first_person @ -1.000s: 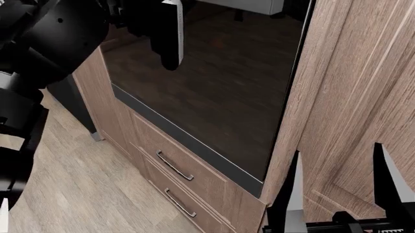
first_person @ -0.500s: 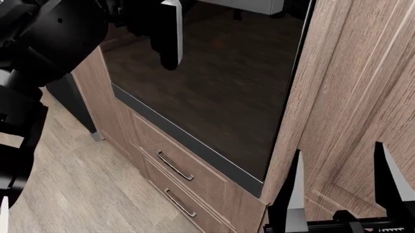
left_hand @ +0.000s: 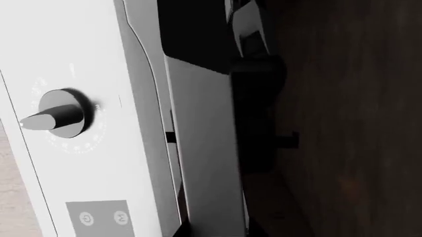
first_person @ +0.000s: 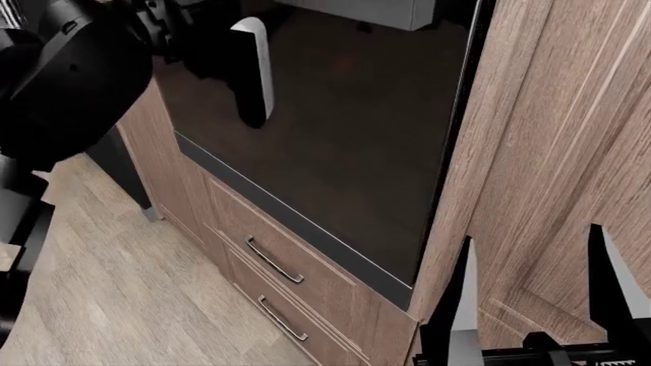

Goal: Open the oven door

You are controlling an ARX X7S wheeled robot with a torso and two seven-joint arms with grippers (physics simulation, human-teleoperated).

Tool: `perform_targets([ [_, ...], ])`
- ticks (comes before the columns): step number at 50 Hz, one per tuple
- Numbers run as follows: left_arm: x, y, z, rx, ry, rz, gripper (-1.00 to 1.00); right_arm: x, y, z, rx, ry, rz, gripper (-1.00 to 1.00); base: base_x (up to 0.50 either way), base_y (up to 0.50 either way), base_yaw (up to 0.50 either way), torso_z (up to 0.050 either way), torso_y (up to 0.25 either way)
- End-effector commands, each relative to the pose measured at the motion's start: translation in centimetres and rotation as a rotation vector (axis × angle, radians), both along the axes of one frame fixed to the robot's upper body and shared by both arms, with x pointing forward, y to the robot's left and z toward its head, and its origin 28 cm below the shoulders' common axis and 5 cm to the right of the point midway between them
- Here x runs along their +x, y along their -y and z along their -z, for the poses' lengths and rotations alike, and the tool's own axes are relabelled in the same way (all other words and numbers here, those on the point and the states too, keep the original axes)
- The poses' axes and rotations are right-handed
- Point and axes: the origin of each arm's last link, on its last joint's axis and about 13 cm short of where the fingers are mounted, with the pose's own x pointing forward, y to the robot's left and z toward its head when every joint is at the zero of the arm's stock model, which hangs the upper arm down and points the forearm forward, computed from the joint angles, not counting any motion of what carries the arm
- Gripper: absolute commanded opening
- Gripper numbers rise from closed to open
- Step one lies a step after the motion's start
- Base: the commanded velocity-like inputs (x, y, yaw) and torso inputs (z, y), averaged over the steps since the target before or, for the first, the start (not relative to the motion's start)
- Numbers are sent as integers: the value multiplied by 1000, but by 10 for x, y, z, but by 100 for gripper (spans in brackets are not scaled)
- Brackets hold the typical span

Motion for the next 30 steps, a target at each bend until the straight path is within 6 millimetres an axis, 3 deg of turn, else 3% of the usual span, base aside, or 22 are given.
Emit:
perform_targets([
  [1,-20,2,-4,-154,74,101,-100,0,0,0,1,-1,-1,100,0,0,-3,0,0],
  [30,-34,-12,16,-277,172,145,-100,1,0,1,-1,-2,-3,100,1,-2,-2,0,2],
])
